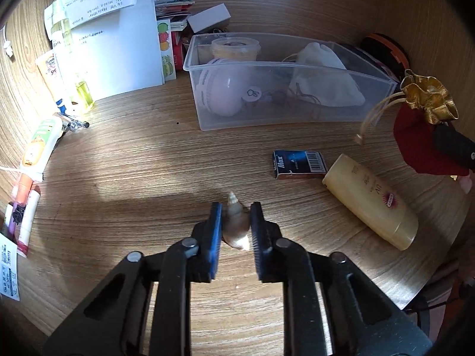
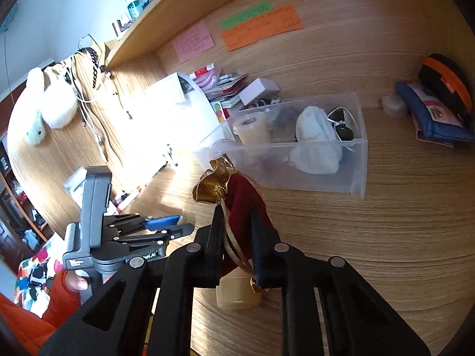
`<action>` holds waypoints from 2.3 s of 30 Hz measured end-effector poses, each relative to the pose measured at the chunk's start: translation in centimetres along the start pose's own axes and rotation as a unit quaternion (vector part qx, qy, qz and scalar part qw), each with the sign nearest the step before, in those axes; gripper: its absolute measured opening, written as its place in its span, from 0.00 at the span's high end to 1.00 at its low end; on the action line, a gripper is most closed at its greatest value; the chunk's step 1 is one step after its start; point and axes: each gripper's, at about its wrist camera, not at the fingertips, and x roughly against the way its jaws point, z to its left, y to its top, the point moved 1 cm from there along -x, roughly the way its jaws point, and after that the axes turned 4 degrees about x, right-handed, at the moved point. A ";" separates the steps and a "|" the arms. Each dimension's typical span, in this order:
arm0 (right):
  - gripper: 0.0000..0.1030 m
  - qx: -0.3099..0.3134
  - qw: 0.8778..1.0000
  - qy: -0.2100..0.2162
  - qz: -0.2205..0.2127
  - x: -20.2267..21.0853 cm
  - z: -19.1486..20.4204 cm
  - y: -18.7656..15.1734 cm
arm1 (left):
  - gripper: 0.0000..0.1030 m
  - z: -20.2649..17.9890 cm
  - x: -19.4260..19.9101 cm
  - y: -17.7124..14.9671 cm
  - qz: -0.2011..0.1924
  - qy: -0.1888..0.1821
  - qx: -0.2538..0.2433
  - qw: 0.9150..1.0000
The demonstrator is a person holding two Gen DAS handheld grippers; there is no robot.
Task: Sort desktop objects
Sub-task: 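Grasp the red velvet pouch with the right gripper while the left grasps the seashell, then carry the seashell and red pouch over the clear bin with both grippers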
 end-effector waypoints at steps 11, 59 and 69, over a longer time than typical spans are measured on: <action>0.86 -0.018 1.000 0.021 0.003 0.2 -1.2 0.3 | 0.84 0.6 1.6 0.4 -0.021 -0.007 0.016 1.000; 0.86 0.022 1.000 -0.002 -0.022 -6.7 -4.4 15.6 | 0.84 -0.9 0.3 18.9 -0.099 -0.116 -0.014 0.988; 0.86 0.014 0.999 -0.004 0.032 -11.6 -6.2 14.7 | 0.84 -1.9 -4.8 19.5 -0.056 -0.103 -0.027 0.993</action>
